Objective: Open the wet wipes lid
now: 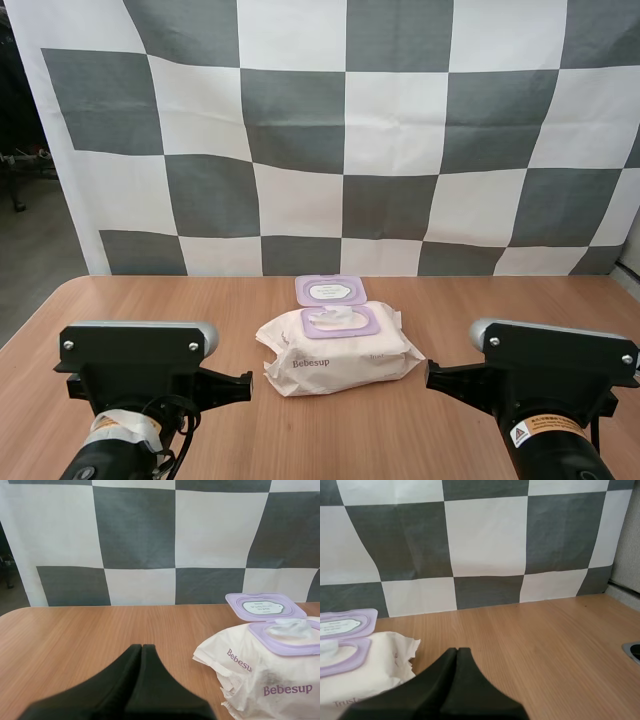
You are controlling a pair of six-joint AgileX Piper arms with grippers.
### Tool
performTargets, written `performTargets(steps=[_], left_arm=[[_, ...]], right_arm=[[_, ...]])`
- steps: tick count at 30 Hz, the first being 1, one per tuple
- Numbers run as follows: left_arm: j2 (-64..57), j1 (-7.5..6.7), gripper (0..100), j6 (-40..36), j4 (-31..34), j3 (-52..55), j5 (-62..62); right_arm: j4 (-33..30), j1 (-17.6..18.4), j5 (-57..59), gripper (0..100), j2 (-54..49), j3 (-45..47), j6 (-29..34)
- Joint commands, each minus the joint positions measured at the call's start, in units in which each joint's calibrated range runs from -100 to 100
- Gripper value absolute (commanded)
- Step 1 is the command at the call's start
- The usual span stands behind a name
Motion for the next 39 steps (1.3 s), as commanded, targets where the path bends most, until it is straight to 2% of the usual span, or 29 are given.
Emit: performTargets(steps=[1,5,7,39], left_arm=[[0.0,0.0,0,0.01,0.14,0.0,-0.12],[0.0,0.0,0,0.01,0.14,0.0,-0.12],[0.0,-0.55,0,0.01,0.31,0.0,-0.12],[0.0,-0.57,0,0.22,0.31,0.0,-0.67]], right_arm=[[-1.01,0.74,0.59,0,0.0,0.0,-5.33],[-1.01,2.1,0.8,0,0.0,0.0,-5.21],[-0.74,2.07,0.91,0,0.0,0.0,-5.21],[-0.38,2.07,0.52,0,0.0,0.0,-5.21]])
